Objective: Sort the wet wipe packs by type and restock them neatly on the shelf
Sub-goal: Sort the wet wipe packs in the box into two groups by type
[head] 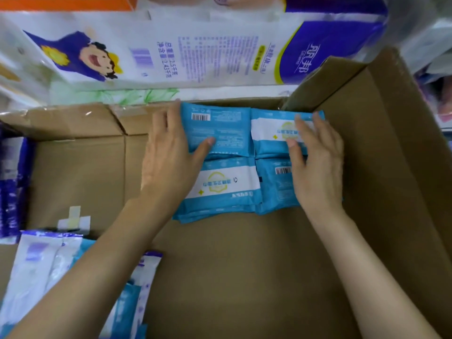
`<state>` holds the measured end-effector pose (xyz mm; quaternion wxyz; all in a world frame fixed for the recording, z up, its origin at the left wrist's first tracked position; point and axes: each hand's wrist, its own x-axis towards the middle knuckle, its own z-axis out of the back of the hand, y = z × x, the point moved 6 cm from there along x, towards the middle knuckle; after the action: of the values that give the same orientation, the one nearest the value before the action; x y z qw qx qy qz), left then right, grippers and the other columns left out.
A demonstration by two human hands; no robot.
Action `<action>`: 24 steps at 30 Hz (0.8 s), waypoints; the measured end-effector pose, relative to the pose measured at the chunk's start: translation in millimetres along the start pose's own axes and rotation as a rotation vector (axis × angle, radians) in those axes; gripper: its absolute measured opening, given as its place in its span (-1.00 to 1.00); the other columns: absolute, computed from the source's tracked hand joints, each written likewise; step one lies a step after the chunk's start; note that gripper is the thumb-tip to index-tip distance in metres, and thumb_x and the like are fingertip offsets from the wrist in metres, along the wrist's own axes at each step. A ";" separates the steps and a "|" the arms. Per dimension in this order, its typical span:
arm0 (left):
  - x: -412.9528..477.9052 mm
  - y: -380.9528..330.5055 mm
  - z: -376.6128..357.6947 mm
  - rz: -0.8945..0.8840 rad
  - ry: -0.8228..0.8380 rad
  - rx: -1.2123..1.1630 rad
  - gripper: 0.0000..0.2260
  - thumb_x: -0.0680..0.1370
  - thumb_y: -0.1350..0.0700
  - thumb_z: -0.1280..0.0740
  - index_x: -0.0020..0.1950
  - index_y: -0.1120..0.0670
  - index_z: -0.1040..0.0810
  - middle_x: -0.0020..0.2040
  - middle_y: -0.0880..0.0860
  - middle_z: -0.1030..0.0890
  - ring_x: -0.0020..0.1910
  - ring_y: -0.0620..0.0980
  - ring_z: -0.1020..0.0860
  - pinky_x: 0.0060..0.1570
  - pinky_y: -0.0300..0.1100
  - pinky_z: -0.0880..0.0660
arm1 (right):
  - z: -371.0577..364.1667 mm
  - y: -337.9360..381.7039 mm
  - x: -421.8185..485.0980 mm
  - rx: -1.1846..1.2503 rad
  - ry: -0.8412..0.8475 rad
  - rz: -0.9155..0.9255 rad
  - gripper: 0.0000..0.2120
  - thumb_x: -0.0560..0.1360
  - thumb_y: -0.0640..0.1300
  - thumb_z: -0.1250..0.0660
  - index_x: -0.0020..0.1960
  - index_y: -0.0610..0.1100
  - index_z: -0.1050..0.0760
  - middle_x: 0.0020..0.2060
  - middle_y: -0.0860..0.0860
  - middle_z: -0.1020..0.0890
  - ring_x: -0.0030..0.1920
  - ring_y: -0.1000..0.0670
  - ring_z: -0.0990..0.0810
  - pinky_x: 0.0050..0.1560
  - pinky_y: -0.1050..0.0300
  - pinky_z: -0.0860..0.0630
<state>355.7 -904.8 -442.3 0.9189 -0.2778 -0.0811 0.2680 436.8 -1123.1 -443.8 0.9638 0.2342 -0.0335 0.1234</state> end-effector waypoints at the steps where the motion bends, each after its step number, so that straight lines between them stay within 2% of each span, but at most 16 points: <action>1: -1.7 -0.9 -4.2 -0.028 0.046 -0.026 -0.36 0.54 -0.13 -0.29 0.53 0.03 -0.11 0.40 0.07 -0.24 0.33 0.03 -0.33 0.12 -0.06 -0.39 | -5.4 -0.9 -0.7 -0.017 0.084 0.016 -0.58 0.63 -0.03 -0.13 0.48 0.00 -0.28 0.52 -0.06 -0.21 0.52 -0.07 -0.10 0.48 0.00 -0.08; 3: -7.1 0.1 -13.9 -0.044 0.122 -0.025 -0.39 0.57 -0.13 -0.23 0.55 -0.02 -0.09 0.46 0.07 -0.15 0.41 0.03 -0.25 0.22 -0.01 -0.39 | -11.2 -4.6 -1.1 -0.066 0.188 0.055 -0.57 0.64 0.00 -0.08 0.50 0.03 -0.22 0.54 -0.05 -0.15 0.53 -0.05 -0.05 0.50 0.02 -0.02; 5: -12.8 2.4 -21.3 -0.030 0.153 -0.014 -0.40 0.57 -0.15 -0.20 0.55 -0.03 -0.11 0.48 0.12 -0.13 0.45 0.08 -0.20 0.33 0.03 -0.32 | -9.7 -6.8 1.9 -0.011 0.224 0.073 -0.58 0.65 -0.01 -0.08 0.50 0.04 -0.23 0.54 -0.04 -0.15 0.54 -0.03 -0.04 0.50 0.10 0.03; 8: -16.6 2.4 -26.7 0.005 0.185 0.011 -0.39 0.57 -0.19 -0.17 0.55 -0.05 -0.07 0.50 0.15 -0.10 0.47 0.11 -0.15 0.36 0.04 -0.27 | -6.0 -11.2 4.4 0.093 0.307 0.026 -0.59 0.65 0.00 -0.08 0.50 0.09 -0.23 0.54 0.04 -0.13 0.53 0.05 -0.02 0.46 0.22 0.08; 13: -20.4 -5.4 -11.7 0.024 0.213 0.033 -0.39 0.57 -0.20 -0.16 0.56 -0.07 -0.04 0.52 0.16 -0.04 0.46 0.15 -0.14 0.39 0.02 -0.19 | 5.3 5.4 -8.9 0.026 0.383 0.066 -0.54 0.62 0.08 -0.09 0.51 0.11 -0.18 0.55 0.05 -0.06 0.54 0.05 0.04 0.51 0.12 0.08; 16: -39.0 -8.5 17.9 0.022 0.210 0.015 -0.42 0.58 -0.19 -0.17 0.54 -0.02 -0.15 0.52 0.17 -0.08 0.46 0.15 -0.16 0.39 -0.01 -0.16 | 10.6 39.3 -44.9 0.083 0.476 0.109 -0.52 0.61 0.12 -0.09 0.51 0.14 -0.16 0.55 0.08 -0.07 0.54 0.06 0.04 0.52 0.07 0.06; 18: -62.1 -2.5 44.9 0.059 0.194 -0.051 -0.50 0.58 -0.16 -0.20 0.48 0.02 -0.30 0.50 0.17 -0.16 0.46 0.14 -0.18 0.37 -0.07 -0.18 | 14.2 68.8 -80.5 0.161 0.537 0.129 -0.54 0.60 0.11 -0.13 0.49 0.12 -0.22 0.53 0.07 -0.13 0.53 0.05 -0.02 0.50 0.11 0.02; 20: -95.1 12.8 75.7 0.103 0.135 -0.118 -0.58 0.59 -0.12 -0.22 0.37 0.06 -0.43 0.44 0.19 -0.28 0.43 0.10 -0.27 0.31 -0.19 -0.21 | 18.7 97.6 -118.9 0.263 0.567 0.137 -0.55 0.59 0.11 -0.18 0.45 0.08 -0.31 0.49 0.06 -0.25 0.49 0.05 -0.14 0.45 0.26 -0.02; 22: -133.3 30.7 109.7 0.131 0.036 -0.174 -0.66 0.58 -0.06 -0.24 0.26 0.10 -0.53 0.31 0.16 -0.42 0.29 -0.03 -0.39 0.22 -0.37 -0.22 | 19.4 119.8 -158.5 0.382 0.607 0.096 -0.55 0.53 0.14 -0.21 0.39 0.06 -0.40 0.37 0.08 -0.40 0.40 0.08 -0.30 0.36 0.40 -0.11; 24: -172.4 59.2 134.6 0.212 -0.030 -0.191 -0.71 0.57 -0.03 -0.24 0.17 0.10 -0.56 0.16 0.08 -0.49 0.14 -0.14 -0.43 0.17 -0.43 -0.27 | 14.5 134.2 -199.2 0.519 0.647 -0.004 -0.57 0.46 0.15 -0.29 0.30 0.08 -0.45 0.18 0.14 -0.48 0.22 0.16 -0.44 0.25 0.38 -0.30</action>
<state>143.7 -893.1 -363.0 0.8536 -0.3669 -0.0902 0.3587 210.0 -1058.6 -395.9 0.8338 0.4185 0.3039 0.1929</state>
